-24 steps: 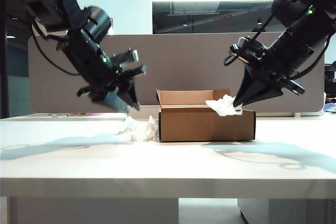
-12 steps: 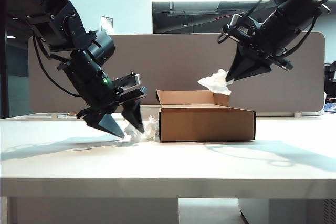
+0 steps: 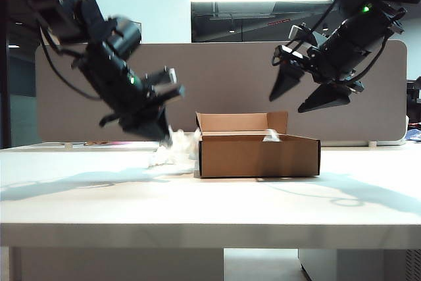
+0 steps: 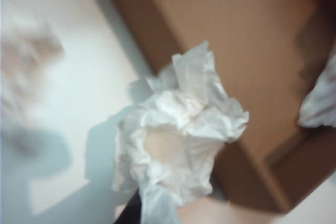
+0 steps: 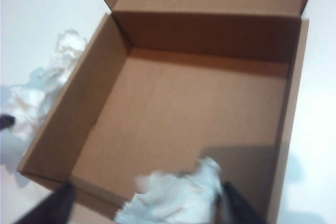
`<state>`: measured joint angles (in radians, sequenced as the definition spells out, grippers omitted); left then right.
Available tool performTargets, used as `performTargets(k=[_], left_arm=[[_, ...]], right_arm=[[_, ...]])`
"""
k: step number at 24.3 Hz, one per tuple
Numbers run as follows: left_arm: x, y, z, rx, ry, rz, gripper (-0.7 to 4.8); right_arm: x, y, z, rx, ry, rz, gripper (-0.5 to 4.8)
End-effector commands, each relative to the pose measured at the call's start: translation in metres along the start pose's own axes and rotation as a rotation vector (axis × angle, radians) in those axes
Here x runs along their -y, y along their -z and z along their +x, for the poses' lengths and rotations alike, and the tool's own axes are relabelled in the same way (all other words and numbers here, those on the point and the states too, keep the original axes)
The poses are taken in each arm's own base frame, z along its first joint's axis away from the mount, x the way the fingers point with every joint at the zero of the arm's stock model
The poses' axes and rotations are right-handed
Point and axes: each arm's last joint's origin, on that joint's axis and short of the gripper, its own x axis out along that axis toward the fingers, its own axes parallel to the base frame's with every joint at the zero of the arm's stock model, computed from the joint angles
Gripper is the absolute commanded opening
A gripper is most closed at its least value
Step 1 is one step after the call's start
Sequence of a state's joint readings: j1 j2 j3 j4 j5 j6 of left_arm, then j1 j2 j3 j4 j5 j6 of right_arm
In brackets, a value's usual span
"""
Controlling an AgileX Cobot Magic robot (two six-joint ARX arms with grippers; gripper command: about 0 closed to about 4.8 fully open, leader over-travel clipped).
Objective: Pick up all the paper balls on the table and put them in the paper box.
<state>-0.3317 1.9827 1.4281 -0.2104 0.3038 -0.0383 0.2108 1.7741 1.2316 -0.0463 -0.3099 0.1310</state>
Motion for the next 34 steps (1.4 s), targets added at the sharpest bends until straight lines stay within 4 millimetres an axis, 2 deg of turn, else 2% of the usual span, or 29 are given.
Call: performTargets(k=[1, 6, 8, 9, 11, 13, 14, 16, 17, 19, 21, 22, 27, 30, 34], left_arm=[[0.010, -0.018, -0.016, 0.115, -0.020, 0.045, -0.06], [0.027, -0.032, -0.023, 0.220, 0.050, 0.100, -0.06], [0.038, -0.034, -0.020, 0.251, 0.100, 0.130, -0.06], [0.047, -0.036, -0.016, 0.281, 0.103, 0.152, -0.06], [0.059, -0.034, -0.007, 0.309, 0.086, 0.202, -0.06], [0.066, -0.029, 0.005, 0.305, 0.084, 0.241, 0.02], [0.068, -0.027, 0.009, 0.296, 0.090, 0.243, 0.19], [0.068, -0.022, 0.017, 0.270, 0.094, 0.240, 1.87], [0.068, -0.022, 0.017, 0.270, 0.094, 0.240, 2.46], [0.068, -0.022, 0.016, 0.276, 0.095, 0.241, 3.06], [0.067, -0.024, 0.015, 0.279, 0.087, 0.241, 3.83], [0.067, -0.025, 0.014, 0.282, 0.072, 0.242, 3.93], [0.051, -0.035, 0.008, 0.318, -0.121, 0.211, 3.95], [0.033, -0.038, 0.004, 0.322, -0.214, 0.181, 3.95], [0.000, -0.035, 0.003, 0.291, -0.259, 0.134, 3.96]], right_arm=[[-0.003, -0.013, -0.006, 0.057, -0.013, -0.019, 4.04], [-0.008, -0.021, -0.017, 0.088, -0.014, -0.039, 3.98], [-0.009, -0.025, -0.025, 0.097, -0.007, -0.060, 3.41], [-0.011, -0.028, -0.032, 0.103, -0.003, -0.064, 2.47], [-0.011, -0.033, -0.044, 0.118, 0.004, -0.062, 1.66], [-0.013, -0.037, -0.055, 0.141, 0.007, -0.066, 1.67], [-0.013, -0.039, -0.060, 0.149, 0.009, -0.067, 1.68], [-0.017, -0.043, -0.070, 0.169, 0.006, -0.074, 1.71], [-0.019, -0.044, -0.073, 0.176, 0.006, -0.076, 1.71], [-0.019, -0.044, -0.073, 0.178, 0.005, -0.077, 1.71], [-0.019, -0.043, -0.073, 0.167, 0.002, -0.074, 1.71], [-0.019, -0.043, -0.073, 0.158, 0.003, -0.071, 1.71], [-0.018, -0.037, -0.072, 0.107, 0.008, -0.054, 1.71], [-0.017, -0.034, -0.072, 0.075, 0.012, -0.043, 1.71], [-0.018, -0.033, -0.072, 0.067, 0.012, -0.041, 1.71]])
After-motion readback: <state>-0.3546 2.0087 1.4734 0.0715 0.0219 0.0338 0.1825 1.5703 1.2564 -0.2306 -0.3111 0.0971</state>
